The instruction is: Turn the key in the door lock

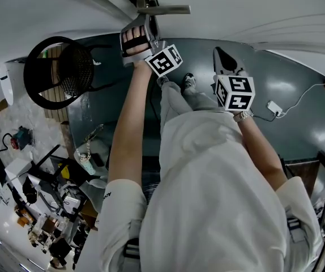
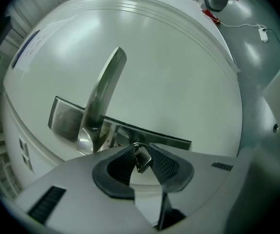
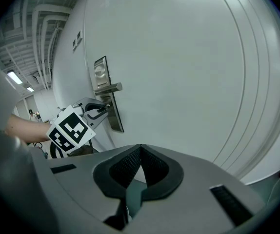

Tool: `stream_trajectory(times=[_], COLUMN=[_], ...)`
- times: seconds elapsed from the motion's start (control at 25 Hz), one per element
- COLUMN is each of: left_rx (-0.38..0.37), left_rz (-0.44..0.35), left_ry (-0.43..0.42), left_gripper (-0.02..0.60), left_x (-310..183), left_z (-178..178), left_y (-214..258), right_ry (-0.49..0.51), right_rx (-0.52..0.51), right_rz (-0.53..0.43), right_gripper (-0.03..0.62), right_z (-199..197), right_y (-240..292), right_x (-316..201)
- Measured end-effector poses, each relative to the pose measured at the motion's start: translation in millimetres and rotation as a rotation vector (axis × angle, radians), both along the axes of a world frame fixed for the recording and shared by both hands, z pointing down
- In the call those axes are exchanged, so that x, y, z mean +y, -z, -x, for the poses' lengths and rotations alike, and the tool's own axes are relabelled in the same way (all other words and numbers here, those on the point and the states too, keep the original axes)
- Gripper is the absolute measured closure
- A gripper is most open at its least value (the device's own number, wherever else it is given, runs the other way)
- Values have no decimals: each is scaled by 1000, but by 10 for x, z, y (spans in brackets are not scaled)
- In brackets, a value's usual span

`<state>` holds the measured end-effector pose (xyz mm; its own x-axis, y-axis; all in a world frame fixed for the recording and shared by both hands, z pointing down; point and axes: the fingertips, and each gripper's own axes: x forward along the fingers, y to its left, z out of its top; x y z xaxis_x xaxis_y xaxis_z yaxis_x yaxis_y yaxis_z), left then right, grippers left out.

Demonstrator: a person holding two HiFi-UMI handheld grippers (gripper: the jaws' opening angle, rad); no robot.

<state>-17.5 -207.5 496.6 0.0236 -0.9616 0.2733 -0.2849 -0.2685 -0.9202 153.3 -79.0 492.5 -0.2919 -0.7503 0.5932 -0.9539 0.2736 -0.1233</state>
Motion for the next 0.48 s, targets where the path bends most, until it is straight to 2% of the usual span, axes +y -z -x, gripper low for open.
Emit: stream_trajectory(times=[0.2,0.48], left_rx=[-7,-7], left_rz=[-27,-10], left_ry=[1,13], left_gripper=[488,494], left_x=[-18,-75], left_z=[3,67], left_y=[-6,2], right_ry=[-13,-14], right_rx=[-3,1], right_rz=[8,7], right_gripper=[594,594], right_z=[-48,-56], right_y=[-24,-7], right_x=[19,24])
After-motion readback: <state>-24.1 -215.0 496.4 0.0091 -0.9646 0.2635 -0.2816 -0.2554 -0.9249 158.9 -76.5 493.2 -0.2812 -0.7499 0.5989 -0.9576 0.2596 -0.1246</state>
